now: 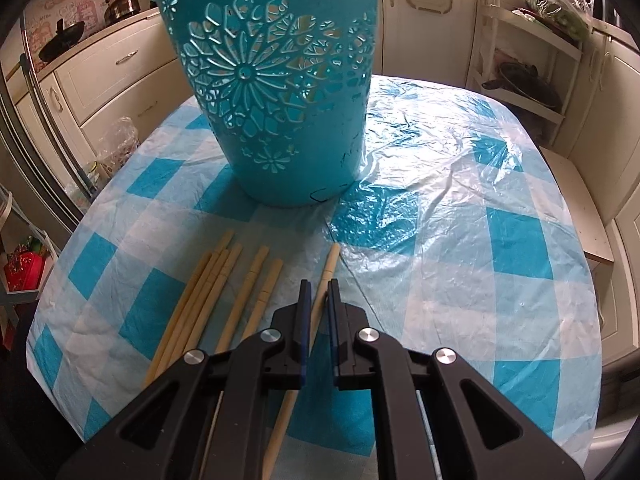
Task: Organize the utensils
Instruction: 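Carry the left tool's chopstick into the basket and release while the right tool grasps one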
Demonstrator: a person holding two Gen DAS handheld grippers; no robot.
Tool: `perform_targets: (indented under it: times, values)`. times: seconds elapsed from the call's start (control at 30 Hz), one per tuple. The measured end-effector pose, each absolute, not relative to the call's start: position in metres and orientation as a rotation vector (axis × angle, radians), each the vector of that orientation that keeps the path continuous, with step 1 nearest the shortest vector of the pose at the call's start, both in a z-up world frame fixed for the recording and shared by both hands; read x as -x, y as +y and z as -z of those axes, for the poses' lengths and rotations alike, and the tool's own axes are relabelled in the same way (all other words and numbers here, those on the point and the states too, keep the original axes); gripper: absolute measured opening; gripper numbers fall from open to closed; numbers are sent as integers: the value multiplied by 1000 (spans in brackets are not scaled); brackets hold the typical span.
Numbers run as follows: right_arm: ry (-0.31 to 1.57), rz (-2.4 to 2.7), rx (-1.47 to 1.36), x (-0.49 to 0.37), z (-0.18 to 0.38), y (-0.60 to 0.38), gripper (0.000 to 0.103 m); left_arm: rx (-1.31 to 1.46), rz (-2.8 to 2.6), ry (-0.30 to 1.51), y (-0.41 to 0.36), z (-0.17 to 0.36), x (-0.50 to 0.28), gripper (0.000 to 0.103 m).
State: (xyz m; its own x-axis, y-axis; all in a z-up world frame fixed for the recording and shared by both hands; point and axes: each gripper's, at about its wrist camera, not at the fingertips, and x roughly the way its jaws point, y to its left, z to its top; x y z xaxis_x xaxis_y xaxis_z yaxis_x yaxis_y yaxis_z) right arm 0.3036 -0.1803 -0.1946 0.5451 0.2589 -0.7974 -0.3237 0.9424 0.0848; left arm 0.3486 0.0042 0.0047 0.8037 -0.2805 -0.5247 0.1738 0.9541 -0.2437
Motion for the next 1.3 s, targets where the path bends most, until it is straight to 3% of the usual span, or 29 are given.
perform_targets:
  times: [0.17, 0.4, 1.07, 1.3]
  values:
    - [912, -344, 52, -300, 196, -184, 9, 255, 240, 327, -6, -57, -346, 5]
    - [903, -346, 39, -298, 197, -187, 9, 258, 50, 62, -32, -53, -369, 5]
    - [904, -344, 46, -300, 195, -184, 9, 323, -23, 173, -21, 31, -411, 5]
    - [904, -345, 46, -300, 195, -185, 9, 368, -17, 169, -7, 25, -403, 5]
